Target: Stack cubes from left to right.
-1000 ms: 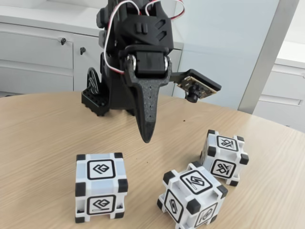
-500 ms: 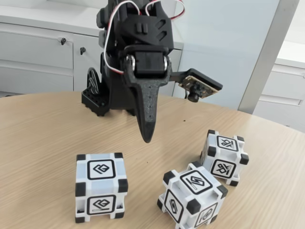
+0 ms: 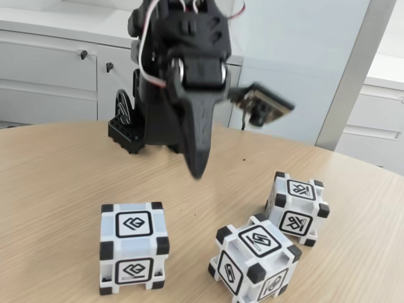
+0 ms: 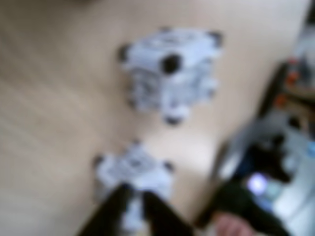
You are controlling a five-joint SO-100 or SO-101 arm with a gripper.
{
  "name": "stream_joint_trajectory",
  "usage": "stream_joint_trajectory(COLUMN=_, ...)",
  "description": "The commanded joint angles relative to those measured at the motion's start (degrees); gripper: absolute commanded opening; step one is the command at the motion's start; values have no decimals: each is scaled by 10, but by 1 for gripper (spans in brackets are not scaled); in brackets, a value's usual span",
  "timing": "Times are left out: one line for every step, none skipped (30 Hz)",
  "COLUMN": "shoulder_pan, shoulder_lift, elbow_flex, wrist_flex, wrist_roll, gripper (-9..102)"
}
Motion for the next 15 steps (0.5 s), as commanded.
stream_joint_trajectory(shoulder_pan=-5, shoulder_lift=-5, elbow_flex=-88, wrist_flex=1, wrist_roll=27, gripper=4)
stream_joint_trajectory(shoulder_pan=-6, shoulder_lift=-11, elbow_flex=-106, wrist_flex=1, wrist_roll=29, gripper=5)
stream_joint_trajectory(shoulder_pan=-7, shoulder_lift=-20, elbow_flex=-125, wrist_flex=1, wrist_roll=29, gripper=6)
stream_joint_trajectory(shoulder_pan=-7, shoulder_lift=-33, elbow_flex=-143, wrist_flex=1, wrist_roll=28, gripper=7)
stream_joint_trajectory(shoulder_pan=-7, shoulder_lift=-50, elbow_flex=-163, wrist_flex=1, wrist_roll=28, gripper=7)
stream_joint_trajectory(shoulder_pan=-8, shoulder_lift=-70, elbow_flex=-183, wrist_flex=0, wrist_roll=23, gripper=7)
stream_joint_trajectory(shoulder_pan=-8, shoulder_lift=-96, elbow_flex=-206, wrist_flex=-1, wrist_roll=23, gripper=8)
stream_joint_trajectory(shoulder_pan=-8, shoulder_lift=-122, elbow_flex=-229, wrist_flex=-5, wrist_roll=18, gripper=8)
stream_joint_trajectory(shoulder_pan=-9, shoulder_lift=-152, elbow_flex=-252, wrist_flex=-9, wrist_roll=7, gripper=8)
stream_joint_trajectory(shoulder_pan=-10, shoulder_lift=-183, elbow_flex=-277, wrist_flex=-10, wrist_roll=-2, gripper=8)
stream_joint_trajectory(shoulder_pan=-17, shoulder_lift=-216, elbow_flex=-304, wrist_flex=-10, wrist_roll=-18, gripper=8)
stream_joint_trajectory(shoulder_pan=-31, shoulder_lift=-250, elbow_flex=-331, wrist_flex=-10, wrist_roll=-36, gripper=8)
stream_joint_trajectory(shoulder_pan=-48, shoulder_lift=-284, elbow_flex=-360, wrist_flex=-10, wrist_roll=-53, gripper=7)
stream_joint_trajectory(shoulder_pan=-69, shoulder_lift=-316, elbow_flex=-388, wrist_flex=-10, wrist_roll=-78, gripper=6)
stream_joint_trajectory(shoulder_pan=-89, shoulder_lift=-346, elbow_flex=-415, wrist_flex=-10, wrist_roll=-103, gripper=2)
